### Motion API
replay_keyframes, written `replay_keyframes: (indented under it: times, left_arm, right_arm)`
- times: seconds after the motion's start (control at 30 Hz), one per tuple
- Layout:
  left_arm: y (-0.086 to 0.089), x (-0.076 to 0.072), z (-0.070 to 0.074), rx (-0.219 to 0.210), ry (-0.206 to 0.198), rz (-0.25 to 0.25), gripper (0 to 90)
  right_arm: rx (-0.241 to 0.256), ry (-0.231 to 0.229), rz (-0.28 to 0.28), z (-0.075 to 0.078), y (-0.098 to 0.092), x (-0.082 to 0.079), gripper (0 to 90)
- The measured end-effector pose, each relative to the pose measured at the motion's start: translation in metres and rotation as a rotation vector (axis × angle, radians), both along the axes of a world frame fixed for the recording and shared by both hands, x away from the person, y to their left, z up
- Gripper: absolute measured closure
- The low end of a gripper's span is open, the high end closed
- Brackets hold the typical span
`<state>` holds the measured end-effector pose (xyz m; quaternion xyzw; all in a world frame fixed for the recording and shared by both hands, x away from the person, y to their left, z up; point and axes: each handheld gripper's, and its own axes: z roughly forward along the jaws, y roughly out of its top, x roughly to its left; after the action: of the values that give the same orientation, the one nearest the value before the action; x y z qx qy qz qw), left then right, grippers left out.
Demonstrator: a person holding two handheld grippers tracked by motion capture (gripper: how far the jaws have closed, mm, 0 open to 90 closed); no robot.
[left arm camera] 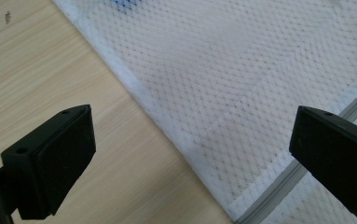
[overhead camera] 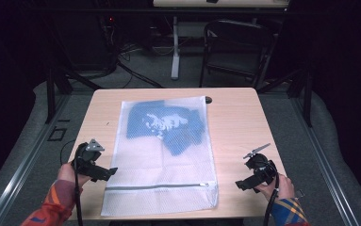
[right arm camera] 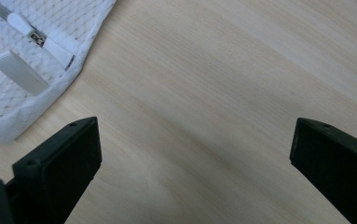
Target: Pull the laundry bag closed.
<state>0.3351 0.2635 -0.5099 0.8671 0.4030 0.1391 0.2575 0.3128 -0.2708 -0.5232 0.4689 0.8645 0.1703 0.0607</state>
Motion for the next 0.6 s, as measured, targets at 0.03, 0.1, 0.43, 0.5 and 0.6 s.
replay_keyframes:
  times: [0.03, 0.1, 0.43, 0.5, 0.6]
  left_arm:
    - [-0.001, 0.0, 0.0, -0.009, 0.005, -0.005, 0.4]
    - [-0.004, 0.0, 0.001, -0.014, 0.005, -0.008, 0.4]
    - [-0.032, 0.0, 0.005, -0.044, 0.027, -0.081, 0.4]
    - [-0.039, 0.001, 0.004, -0.038, 0.031, -0.104, 0.4]
    - [-0.049, 0.001, 0.006, -0.014, -0.021, -0.114, 0.4]
  right_arm:
    - [-0.001, 0.002, 0.006, 0.0, 0.0, 0.0, 2.3]
    - [0.015, -0.002, 0.012, 0.0, 0.002, -0.001, 2.2]
    - [0.024, -0.011, 0.008, 0.004, 0.008, -0.004, 0.0]
    - [0.047, -0.027, 0.0, 0.003, 0.01, -0.005, 0.0]
    - [0.025, -0.007, 0.028, 0.005, 0.013, -0.004, 0.0]
